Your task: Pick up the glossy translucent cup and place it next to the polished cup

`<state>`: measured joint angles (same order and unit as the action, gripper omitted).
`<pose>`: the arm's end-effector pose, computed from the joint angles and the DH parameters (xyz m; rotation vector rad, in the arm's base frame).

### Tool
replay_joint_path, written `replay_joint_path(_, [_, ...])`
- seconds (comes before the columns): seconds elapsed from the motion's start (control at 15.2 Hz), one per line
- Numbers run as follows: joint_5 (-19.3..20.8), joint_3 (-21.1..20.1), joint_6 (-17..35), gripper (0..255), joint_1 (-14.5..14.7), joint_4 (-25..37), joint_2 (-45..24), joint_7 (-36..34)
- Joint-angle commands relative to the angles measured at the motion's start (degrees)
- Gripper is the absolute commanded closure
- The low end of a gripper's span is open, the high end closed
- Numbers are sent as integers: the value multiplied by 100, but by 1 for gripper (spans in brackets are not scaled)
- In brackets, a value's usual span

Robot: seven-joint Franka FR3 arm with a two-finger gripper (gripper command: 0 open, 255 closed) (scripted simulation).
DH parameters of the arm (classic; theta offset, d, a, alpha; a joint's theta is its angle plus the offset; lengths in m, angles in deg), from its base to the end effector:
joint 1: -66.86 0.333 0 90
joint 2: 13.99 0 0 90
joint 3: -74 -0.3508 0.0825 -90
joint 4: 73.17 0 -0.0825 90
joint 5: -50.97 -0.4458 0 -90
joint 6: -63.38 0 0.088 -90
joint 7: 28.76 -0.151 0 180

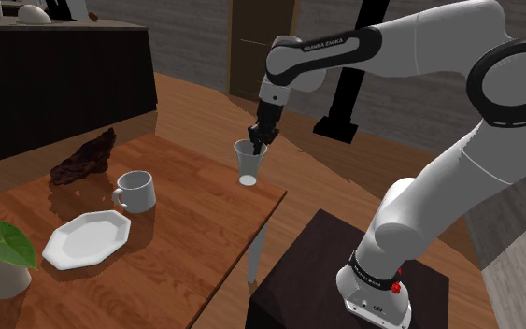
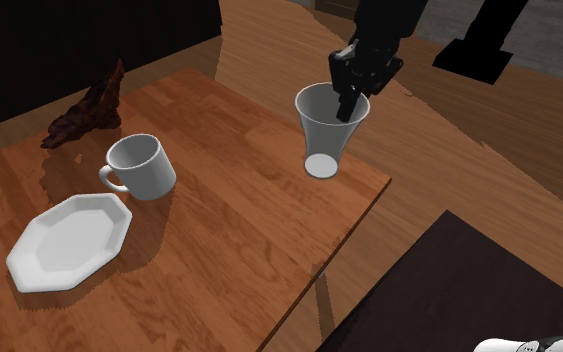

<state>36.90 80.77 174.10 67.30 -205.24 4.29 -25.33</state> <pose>0.4906 -0.0283 0.4351 -2.8665 0.1975 0.0509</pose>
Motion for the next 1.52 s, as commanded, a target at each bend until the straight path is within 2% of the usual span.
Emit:
replay_joint_path(0.0, [23, 4, -168, 255, -8, 119, 52, -38])
replay_joint_path(1.06, [104, 9, -1355, 255, -12, 1232, 159, -328])
replay_joint_path(1.45, [-128, -567, -1084, 255, 321, 1239, 89, -1119])
